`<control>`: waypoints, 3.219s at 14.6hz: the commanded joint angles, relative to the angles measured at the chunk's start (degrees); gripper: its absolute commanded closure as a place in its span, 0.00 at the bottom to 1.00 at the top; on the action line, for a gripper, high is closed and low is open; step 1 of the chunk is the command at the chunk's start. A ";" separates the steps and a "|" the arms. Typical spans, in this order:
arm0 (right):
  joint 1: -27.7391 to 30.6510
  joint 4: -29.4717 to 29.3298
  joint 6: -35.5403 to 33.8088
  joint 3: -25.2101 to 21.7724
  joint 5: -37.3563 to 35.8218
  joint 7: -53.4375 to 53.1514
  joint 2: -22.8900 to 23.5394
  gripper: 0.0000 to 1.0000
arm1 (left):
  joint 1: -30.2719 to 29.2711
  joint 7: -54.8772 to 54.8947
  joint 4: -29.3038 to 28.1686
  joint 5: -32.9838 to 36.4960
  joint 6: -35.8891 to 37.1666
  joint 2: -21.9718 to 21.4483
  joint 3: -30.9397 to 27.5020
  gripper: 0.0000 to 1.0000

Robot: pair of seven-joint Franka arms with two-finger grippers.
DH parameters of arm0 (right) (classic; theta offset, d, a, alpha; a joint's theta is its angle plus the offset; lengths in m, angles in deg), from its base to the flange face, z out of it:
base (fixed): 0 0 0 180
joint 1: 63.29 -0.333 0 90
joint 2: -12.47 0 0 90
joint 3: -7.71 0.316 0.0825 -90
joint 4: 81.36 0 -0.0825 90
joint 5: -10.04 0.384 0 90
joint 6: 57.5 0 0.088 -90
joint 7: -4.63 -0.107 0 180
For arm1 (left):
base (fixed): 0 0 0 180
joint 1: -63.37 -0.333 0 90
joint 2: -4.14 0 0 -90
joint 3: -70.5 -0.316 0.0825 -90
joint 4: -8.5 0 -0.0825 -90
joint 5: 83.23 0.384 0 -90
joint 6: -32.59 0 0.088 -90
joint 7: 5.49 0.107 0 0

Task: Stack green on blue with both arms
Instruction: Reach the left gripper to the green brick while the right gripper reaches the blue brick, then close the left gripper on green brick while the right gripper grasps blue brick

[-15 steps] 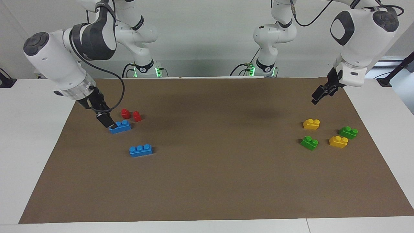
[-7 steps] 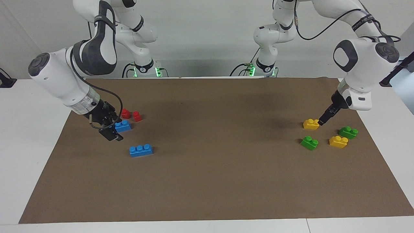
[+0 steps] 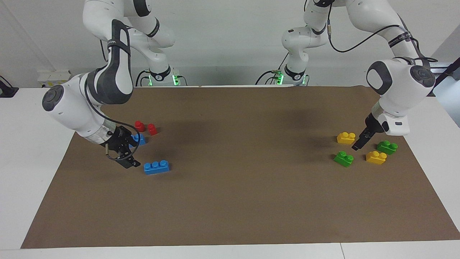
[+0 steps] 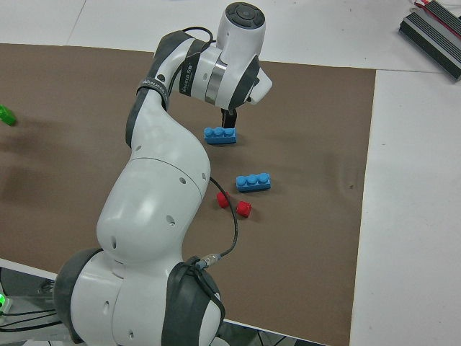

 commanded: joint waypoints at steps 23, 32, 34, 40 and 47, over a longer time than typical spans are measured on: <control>1.99 6.23 8.80 0.24 10.18 7.34 4.66 0.02 | -0.50 -11.88 -4.13 -0.94 -15.91 10.73 0.23 0.00; 1.81 9.31 12.49 0.32 12.29 8.65 4.92 0.02 | -0.50 -11.88 -4.58 -0.85 -15.74 10.55 0.23 0.05; 1.64 10.72 14.33 0.32 12.29 9.53 4.83 0.02 | -0.50 -11.88 -4.58 -0.85 -16.00 10.64 0.23 0.13; 0.76 11.34 16.36 0.32 14.04 9.80 5.27 0.17 | -0.41 -11.71 -5.37 -0.85 -16.09 10.46 0.23 1.00; 0.93 11.25 16.01 0.32 15.11 10.24 5.27 1.00 | 0.38 -12.14 -3.88 -0.94 -13.99 10.37 0.32 1.00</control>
